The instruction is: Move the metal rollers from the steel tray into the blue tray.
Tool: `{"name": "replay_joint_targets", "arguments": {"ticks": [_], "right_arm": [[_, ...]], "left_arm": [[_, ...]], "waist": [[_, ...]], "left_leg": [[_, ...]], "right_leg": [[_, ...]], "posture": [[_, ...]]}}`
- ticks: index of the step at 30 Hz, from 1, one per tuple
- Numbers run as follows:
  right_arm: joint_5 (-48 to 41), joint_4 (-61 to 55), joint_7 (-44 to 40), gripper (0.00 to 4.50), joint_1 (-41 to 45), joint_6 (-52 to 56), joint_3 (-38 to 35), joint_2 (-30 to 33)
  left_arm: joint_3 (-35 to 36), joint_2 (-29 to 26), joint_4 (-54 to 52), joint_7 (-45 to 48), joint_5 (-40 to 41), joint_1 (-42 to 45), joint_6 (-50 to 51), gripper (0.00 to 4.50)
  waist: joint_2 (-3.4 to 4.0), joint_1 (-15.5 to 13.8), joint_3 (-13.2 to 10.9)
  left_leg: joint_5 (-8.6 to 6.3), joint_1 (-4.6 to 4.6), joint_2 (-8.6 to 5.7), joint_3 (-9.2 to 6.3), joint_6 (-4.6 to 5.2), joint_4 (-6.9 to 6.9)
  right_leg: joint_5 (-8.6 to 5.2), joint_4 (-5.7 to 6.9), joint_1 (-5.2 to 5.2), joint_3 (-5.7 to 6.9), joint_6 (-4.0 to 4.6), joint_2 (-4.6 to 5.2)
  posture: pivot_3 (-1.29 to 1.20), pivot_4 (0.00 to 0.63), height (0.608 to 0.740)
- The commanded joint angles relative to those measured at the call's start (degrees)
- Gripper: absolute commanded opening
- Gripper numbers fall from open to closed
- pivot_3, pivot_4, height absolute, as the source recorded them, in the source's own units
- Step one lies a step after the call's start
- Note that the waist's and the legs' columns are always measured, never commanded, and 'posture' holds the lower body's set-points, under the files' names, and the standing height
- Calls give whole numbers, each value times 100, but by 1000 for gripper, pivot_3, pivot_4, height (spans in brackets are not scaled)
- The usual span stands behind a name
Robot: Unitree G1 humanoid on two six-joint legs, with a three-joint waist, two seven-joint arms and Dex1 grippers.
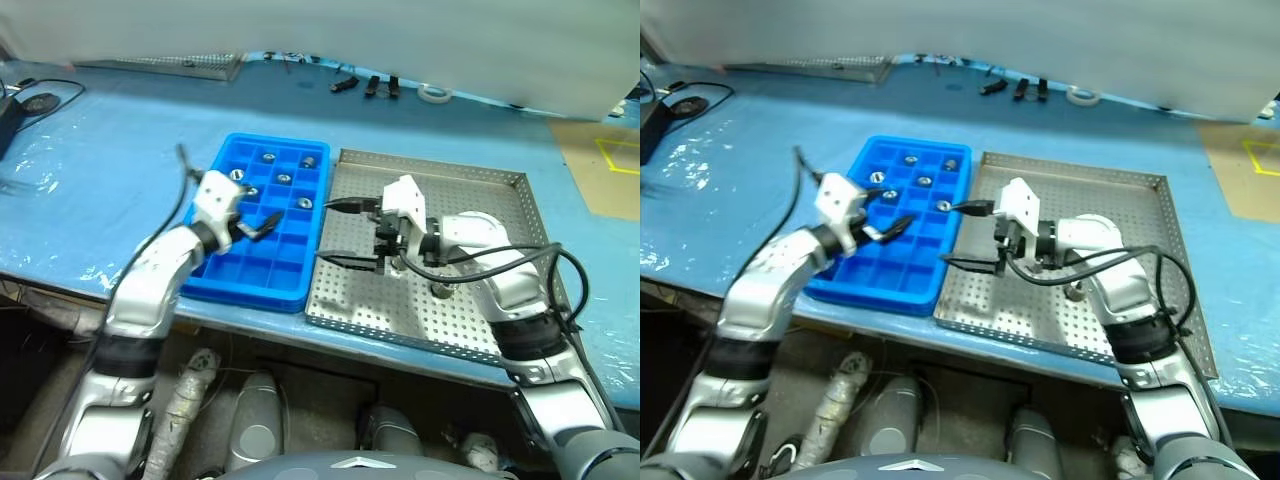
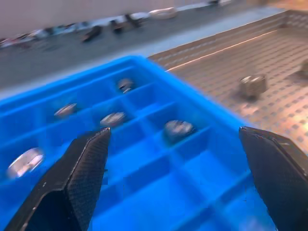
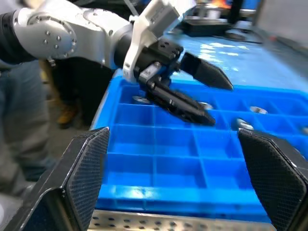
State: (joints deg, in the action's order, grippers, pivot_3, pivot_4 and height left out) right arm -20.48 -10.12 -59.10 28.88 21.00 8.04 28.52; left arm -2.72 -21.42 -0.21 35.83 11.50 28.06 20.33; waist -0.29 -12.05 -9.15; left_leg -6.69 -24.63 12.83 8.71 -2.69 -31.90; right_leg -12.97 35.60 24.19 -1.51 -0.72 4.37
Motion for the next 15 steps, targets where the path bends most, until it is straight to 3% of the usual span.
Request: {"name": "replay_joint_targets", "arguments": {"ticks": [1, 8, 15], "right_arm": [[-193, -917, 539, 4500, -479, 359, -619, 258], [-372, -2459, 1564, 4500, -1937, 1116, -1598, 603], [-482, -3625, 2501, 4500, -3109, 1555, -2040, 362]], "left_arm": [[-543, 351, 1102, 501, -241, 745, -796, 4486], [-1103, 1357, 3628, 1187, -635, 2128, -2049, 4486], [-1246, 1965, 5816, 1639, -1079, 3106, -2941, 4486]], "waist": [[1, 94, 0], [1, 546, 0], [4, 1002, 2]], "left_leg": [[0, -1, -2, 1, 0, -6], [-2, -4, -3, 4, 4, -9], [-20, 23, -4, 20, 34, -2]], "right_leg": [[1, 2, -1, -1, -2, 0], [15, -6, 0, -8, -26, -3], [3, -23, -13, -23, -10, -2]], "posture": [[-19, 150, 740], [-261, 150, 740], [-401, 150, 740]]}}
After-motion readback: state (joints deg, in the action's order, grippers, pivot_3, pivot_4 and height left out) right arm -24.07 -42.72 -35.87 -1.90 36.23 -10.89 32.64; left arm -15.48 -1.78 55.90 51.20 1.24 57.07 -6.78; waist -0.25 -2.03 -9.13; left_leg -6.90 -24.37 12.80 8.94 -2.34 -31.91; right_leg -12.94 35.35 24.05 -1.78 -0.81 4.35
